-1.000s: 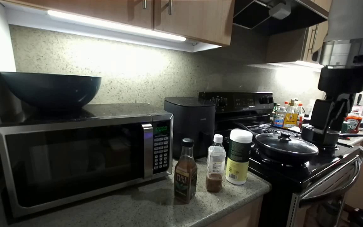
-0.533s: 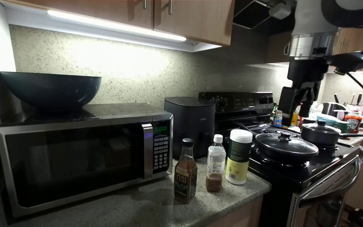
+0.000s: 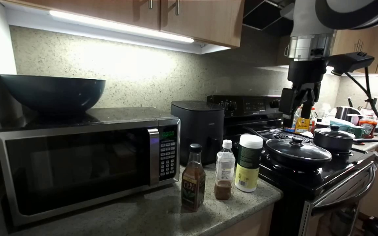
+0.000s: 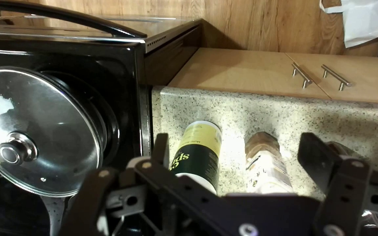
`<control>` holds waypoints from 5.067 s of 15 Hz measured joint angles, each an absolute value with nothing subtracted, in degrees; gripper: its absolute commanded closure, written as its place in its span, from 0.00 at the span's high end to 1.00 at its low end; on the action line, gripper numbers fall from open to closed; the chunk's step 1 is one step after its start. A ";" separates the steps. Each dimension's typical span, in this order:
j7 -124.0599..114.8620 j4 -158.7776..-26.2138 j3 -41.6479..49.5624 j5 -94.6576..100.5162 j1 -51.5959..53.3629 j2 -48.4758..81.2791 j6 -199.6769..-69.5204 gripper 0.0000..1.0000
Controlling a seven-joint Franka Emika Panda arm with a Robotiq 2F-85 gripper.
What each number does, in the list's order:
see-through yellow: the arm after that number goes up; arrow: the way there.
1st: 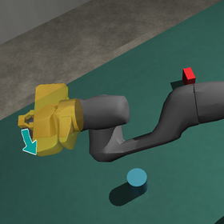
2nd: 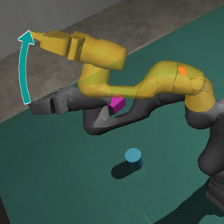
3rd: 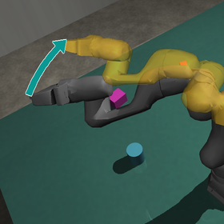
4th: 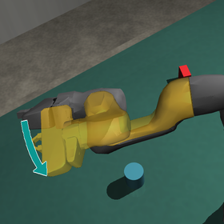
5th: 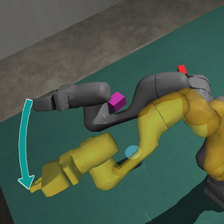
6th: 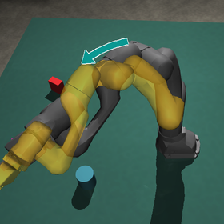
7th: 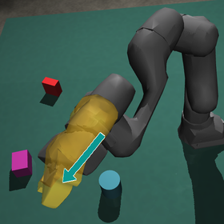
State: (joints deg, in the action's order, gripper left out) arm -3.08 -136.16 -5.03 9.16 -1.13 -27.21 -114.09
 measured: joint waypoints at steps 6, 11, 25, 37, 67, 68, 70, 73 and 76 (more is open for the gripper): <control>-3.05 -134.22 -3.30 6.67 -0.37 -23.17 -114.08 1.00; -3.02 -128.53 -2.10 4.26 -0.23 -14.48 -114.08 1.00; -4.92 -120.74 -0.11 4.51 -0.69 -5.52 -115.66 1.00; -4.41 -108.65 2.27 -0.08 -0.77 7.95 -113.33 1.00; -1.97 -90.64 2.84 -0.05 -1.53 21.14 -96.05 0.92; -1.97 -90.30 2.86 -0.05 -1.54 21.05 -95.69 0.91; -1.97 -89.95 2.84 -0.06 -1.51 20.91 -95.46 0.82; -1.97 -89.95 2.84 -0.03 -1.46 20.97 -95.46 1.00; -1.97 -89.95 2.84 -0.03 -1.45 21.01 -95.46 1.00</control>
State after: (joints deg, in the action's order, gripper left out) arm -1.97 -89.95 2.84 -0.02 -1.45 21.01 -95.46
